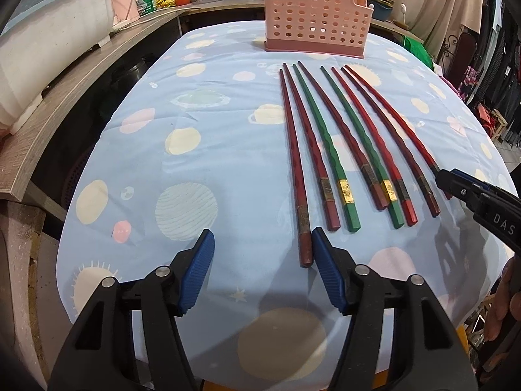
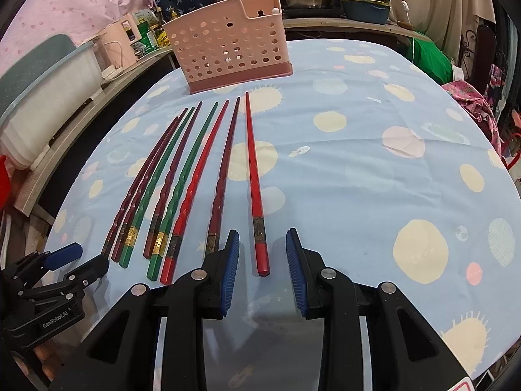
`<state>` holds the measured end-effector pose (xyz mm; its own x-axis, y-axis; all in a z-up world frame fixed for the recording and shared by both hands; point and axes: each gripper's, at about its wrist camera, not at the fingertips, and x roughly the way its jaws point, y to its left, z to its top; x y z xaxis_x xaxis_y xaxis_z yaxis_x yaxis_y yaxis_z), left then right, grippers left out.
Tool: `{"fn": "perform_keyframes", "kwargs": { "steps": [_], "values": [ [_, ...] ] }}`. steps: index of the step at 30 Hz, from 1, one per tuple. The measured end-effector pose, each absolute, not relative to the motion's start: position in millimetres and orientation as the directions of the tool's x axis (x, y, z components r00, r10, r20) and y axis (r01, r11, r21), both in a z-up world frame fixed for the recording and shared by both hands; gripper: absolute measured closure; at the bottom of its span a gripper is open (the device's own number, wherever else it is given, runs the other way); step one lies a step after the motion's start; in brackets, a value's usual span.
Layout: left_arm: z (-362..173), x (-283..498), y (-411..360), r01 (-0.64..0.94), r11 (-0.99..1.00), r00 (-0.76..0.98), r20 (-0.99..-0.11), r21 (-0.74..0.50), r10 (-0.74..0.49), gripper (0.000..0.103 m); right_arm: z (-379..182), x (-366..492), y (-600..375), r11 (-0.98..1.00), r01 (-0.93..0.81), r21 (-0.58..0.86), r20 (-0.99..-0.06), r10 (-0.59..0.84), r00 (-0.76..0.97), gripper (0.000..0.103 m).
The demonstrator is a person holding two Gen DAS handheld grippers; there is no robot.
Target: Organize utensils
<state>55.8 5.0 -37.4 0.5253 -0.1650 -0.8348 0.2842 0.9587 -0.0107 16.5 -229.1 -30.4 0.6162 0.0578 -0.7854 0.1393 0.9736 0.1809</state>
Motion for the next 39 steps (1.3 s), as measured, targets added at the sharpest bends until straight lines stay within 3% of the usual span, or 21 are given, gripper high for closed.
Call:
{"fn": "perform_keyframes", "kwargs": {
  "steps": [7,16,21,39],
  "values": [
    [-37,63,1,0.277,0.961,0.529,-0.832,-0.015,-0.165,0.052,-32,18,-227,0.976,0.135,0.171,-0.785,0.052,0.617,0.074],
    [-35,71,-4,0.291,0.956,0.521,-0.832,-0.038,-0.192,0.077,-32,23,-226,0.979,0.136,0.155,-0.784,0.038,0.619,0.081],
    [-34,75,-2,0.295,0.951,0.496,-0.838,-0.087,-0.230,0.093,-33,24,-227,0.979,0.138,0.148,-0.785,0.032,0.618,0.092],
    [-18,73,6,0.290,0.947,0.471,-0.840,-0.141,-0.270,0.096,-11,13,-234,0.975,0.140,0.171,-0.750,0.036,0.660,0.095]
  ]
}}
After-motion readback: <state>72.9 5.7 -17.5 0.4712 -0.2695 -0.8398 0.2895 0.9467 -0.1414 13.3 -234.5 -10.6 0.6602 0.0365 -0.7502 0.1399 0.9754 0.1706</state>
